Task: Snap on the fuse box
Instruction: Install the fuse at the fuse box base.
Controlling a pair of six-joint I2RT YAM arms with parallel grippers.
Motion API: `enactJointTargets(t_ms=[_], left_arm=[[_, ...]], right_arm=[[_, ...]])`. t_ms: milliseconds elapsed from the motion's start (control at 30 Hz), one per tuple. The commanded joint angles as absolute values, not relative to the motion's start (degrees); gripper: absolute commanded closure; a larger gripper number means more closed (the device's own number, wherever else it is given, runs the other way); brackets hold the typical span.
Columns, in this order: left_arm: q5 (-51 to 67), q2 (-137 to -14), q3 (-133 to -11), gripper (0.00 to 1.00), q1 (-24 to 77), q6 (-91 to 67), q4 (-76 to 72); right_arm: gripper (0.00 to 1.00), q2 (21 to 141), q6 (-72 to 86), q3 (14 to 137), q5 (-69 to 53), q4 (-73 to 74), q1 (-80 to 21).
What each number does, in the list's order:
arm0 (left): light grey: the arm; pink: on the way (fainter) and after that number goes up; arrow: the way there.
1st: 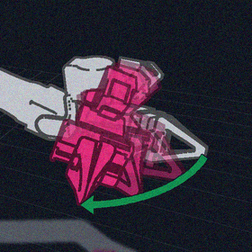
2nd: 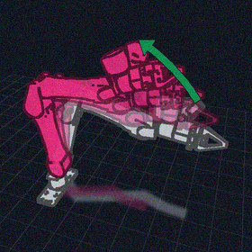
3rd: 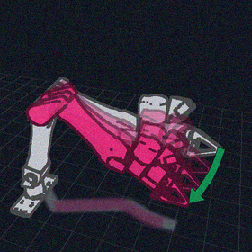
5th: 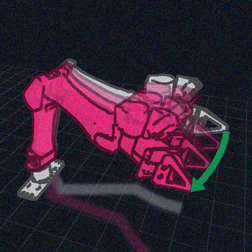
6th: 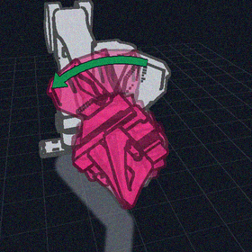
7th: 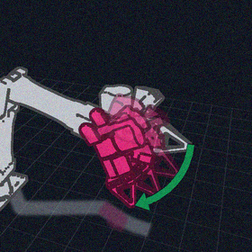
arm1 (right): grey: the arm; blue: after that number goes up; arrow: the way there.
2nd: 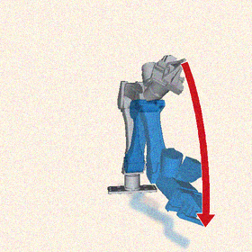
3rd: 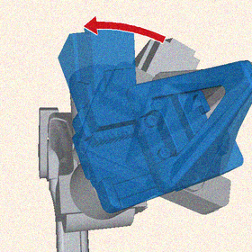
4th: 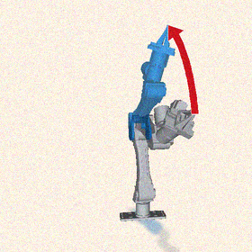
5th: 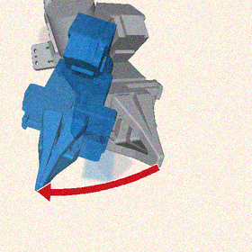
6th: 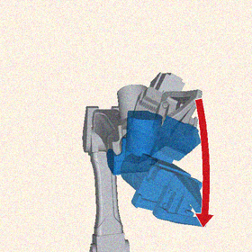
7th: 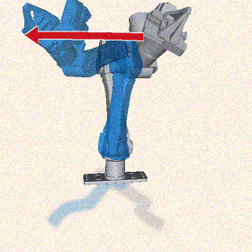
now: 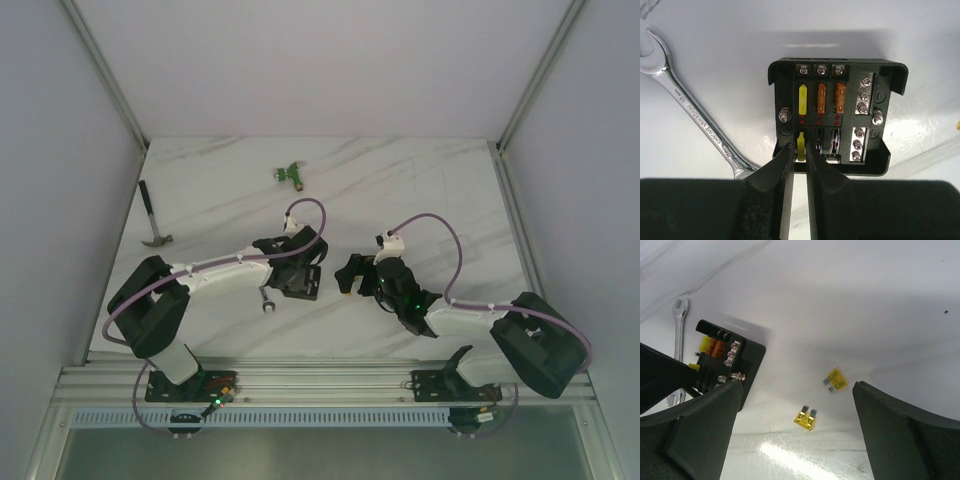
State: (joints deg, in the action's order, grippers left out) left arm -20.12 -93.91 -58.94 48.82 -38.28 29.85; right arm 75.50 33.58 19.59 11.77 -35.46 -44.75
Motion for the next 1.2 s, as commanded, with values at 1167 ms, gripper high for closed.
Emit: enactJointTargets(t_ms=[1167], left_arm=[[-14.0,-96.1,-53.4,1.0,46.2,-37.3,28.6]], right_arm=[[0.0,76.2,33.1,21.3,11.6,-36.8,-45.0]])
